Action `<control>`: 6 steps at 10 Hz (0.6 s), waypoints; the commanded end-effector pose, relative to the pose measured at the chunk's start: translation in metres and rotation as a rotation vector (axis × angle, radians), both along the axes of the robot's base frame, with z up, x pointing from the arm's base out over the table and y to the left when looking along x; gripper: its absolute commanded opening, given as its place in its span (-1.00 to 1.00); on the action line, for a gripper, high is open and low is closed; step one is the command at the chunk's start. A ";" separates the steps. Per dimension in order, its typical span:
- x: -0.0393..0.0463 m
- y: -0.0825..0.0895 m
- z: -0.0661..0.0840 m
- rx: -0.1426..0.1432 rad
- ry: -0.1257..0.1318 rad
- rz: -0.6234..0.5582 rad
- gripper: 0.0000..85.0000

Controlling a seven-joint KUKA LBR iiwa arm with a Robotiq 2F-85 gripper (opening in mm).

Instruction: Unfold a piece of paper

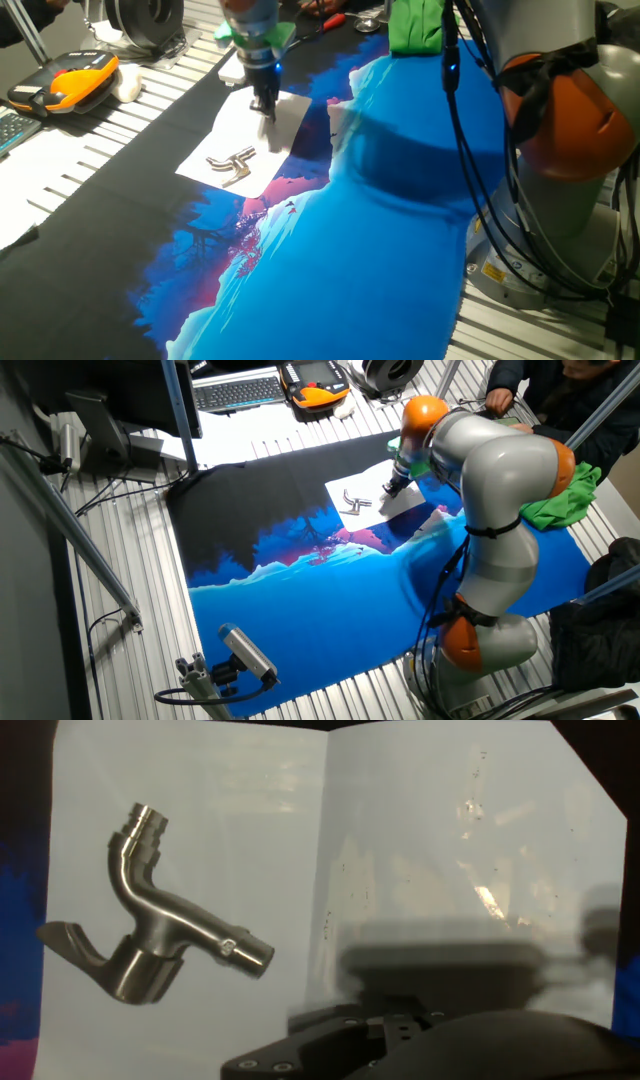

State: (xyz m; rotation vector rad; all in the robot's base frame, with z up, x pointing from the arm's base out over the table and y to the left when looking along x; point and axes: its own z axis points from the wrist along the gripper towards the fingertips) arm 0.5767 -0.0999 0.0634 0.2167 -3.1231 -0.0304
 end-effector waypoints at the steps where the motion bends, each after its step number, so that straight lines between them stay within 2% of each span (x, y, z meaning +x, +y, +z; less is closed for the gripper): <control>1: -0.0011 0.001 0.003 -0.001 0.006 -0.006 -1.00; 3: -0.0054 -0.002 0.012 -0.015 0.013 -0.007 -1.00; 6: -0.0054 -0.002 0.012 -0.012 0.006 -0.011 -1.00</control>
